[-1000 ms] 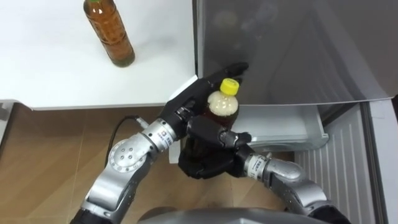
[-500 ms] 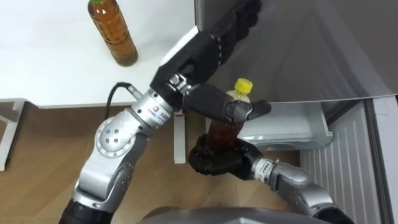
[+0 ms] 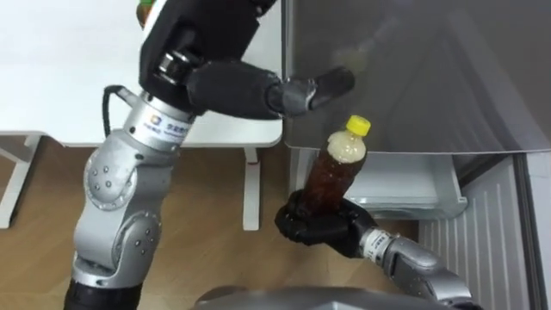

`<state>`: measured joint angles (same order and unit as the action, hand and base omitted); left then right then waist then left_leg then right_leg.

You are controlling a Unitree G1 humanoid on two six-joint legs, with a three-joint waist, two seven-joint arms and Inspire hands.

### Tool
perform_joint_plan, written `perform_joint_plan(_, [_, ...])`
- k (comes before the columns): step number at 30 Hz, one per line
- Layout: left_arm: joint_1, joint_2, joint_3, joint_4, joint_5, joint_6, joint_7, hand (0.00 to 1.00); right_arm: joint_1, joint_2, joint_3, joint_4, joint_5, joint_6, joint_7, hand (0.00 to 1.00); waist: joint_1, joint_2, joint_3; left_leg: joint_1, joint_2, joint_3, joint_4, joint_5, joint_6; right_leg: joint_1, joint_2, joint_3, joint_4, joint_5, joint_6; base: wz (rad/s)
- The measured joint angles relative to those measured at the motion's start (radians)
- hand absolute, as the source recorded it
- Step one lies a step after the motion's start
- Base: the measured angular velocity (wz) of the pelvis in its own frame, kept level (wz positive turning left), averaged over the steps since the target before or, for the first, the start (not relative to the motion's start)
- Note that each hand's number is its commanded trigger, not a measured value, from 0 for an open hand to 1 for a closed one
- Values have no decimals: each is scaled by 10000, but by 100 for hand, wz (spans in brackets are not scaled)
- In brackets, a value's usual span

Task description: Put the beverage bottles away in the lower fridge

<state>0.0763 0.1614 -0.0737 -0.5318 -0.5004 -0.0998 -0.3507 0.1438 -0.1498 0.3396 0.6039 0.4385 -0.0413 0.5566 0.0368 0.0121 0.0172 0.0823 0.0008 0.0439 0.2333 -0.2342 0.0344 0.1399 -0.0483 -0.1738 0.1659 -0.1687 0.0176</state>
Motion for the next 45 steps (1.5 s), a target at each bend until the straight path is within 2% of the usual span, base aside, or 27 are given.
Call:
perform_joint_plan(3, [2, -208, 702, -317, 2, -60, 415, 0, 51, 44, -293, 88, -28, -6, -127, 100, 82, 39, 13, -5, 13, -8, -11, -2, -3, 9, 12, -66, 1, 0, 0, 2])
perform_joint_plan(4, [0, -280, 966, -546, 3, -134, 608, 0, 69, 30, -371, 184, -37, -6, -175, 100, 204, 56, 11, 14, 12, -6, -89, -3, -4, -14, 20, -70, -6, -1, 1, -7])
perform_joint_plan(7, [-27, -389, 1465, -1063, 20, -397, 1170, 0, 313, 3, -534, 249, -64, -5, -237, 100, 434, 122, -22, -2, -2, -146, -110, 2, -9, 14, 25, -170, 1, 0, 1, 5])
perform_joint_plan(9, [-127, -459, 1848, -1141, 57, -757, 1597, 0, 459, 56, -629, 243, -69, -6, -271, 100, 548, 158, -45, -2, -2, -185, -101, 16, -29, 36, 33, -267, 3, 0, 1, 9])
perform_joint_plan(11, [-152, -577, 2264, -1134, 649, -1066, 2562, 0, 476, 60, -655, 243, -79, -6, -486, 100, 683, 222, -61, 138, -62, -224, -108, 37, -44, 169, 33, -324, -30, -1, 1, 5])
perform_joint_plan(13, [-134, -613, 2531, -1081, 1346, -1125, 3279, 0, 511, 51, -800, 242, -84, -6, -598, 100, 834, 203, -50, 313, -83, -222, -154, 48, -45, 382, 27, -355, -175, -1, 1, 0])
perform_joint_plan(16, [181, -659, 3205, -1071, 2468, -1402, 4403, 0, 586, 190, -1471, 222, -96, -29, -623, 100, 1026, 202, -61, 352, -88, -264, -282, 47, -44, 417, 24, -494, -172, -2, 3, 3])
perform_joint_plan(20, [341, -660, 4160, -853, 4375, -1471, 6059, 0, 825, 218, -1980, 199, -66, -29, -921, 100, 1186, 189, -72, 389, -143, -498, -290, 54, -33, 518, 6, -508, -187, -3, 5, 13])
perform_joint_plan(23, [343, -571, 4813, -214, 4975, -1511, 7115, 0, 965, 204, -2149, 156, -81, -28, -1168, 100, 1444, 259, -103, 437, -143, -504, -269, 55, -31, 546, -5, -739, -197, -3, 4, 0])
perform_joint_plan(25, [393, -572, 5191, 158, 5102, -1507, 7681, 0, 1108, 230, -2282, 52, -78, -28, -1301, 100, 1550, 292, -125, 438, -157, -509, -286, 55, -31, 582, -17, -899, -281, -3, 4, 0])
perform_joint_plan(29, [502, -479, 5820, 936, 5014, -1502, 8775, 0, 1375, 142, -2533, -106, -70, -6, -1556, 100, 1655, 403, -113, 513, -174, -564, -298, 53, -29, 707, -24, -1012, -327, -3, 5, 5])
perform_joint_plan(33, [1070, -367, 5874, 2376, 4365, -1634, 9598, 0, 1505, 118, -2562, -449, -50, -6, -1867, 100, 1649, 592, -114, 550, -173, -539, -333, 53, -28, 714, -24, -993, -329, -4, 5, -1])
perform_joint_plan(35, [1601, -350, 5533, 3596, 3369, -1592, 9816, 0, 1523, 121, -2537, -528, -52, 57, -2102, 100, 1604, 638, -128, 540, -179, -520, -370, 53, -29, 665, -36, -1013, -349, -33, 49, -6])
perform_joint_plan(37, [1897, -342, 4993, 4782, 3047, -1516, 9942, 0, 1523, 106, -2536, -540, -46, 258, -2244, 100, 1591, 510, -80, 570, -183, -531, -377, 53, -29, 688, -38, -1008, -352, -45, 53, -2])
perform_joint_plan(38, [2096, -343, 4613, 5591, 2747, -1410, 9971, 0, 1514, 127, -2533, -543, -38, 348, -2346, 100, 1599, 542, -134, 569, -189, -532, -365, 53, -29, 703, -41, -997, -353, -61, 37, 0])
perform_joint_plan(42, [2556, -348, 3569, 7697, 1914, -1072, 9983, 0, 1506, 215, -2513, -522, 349, 629, -2634, 100, 1576, 247, -126, 541, -183, -527, -368, 53, -29, 693, -26, -969, -401, -65, 32, -1])
perform_joint_plan(44, [2792, -363, 3096, 8584, 1454, -746, 9972, 0, 1513, 230, -2523, -522, 748, 657, -2866, 100, 1487, 78, -152, 522, -149, -525, -360, 46, -28, 687, -25, -990, -399, -62, 29, -2])
perform_joint_plan(45, [2803, -363, 3022, 8817, 1434, -708, 9944, 0, 1504, 225, -2544, -522, 787, 657, -2920, 100, 1479, 53, -154, 515, -150, -528, -359, 44, -25, 684, -28, -989, -394, -61, 27, 0])
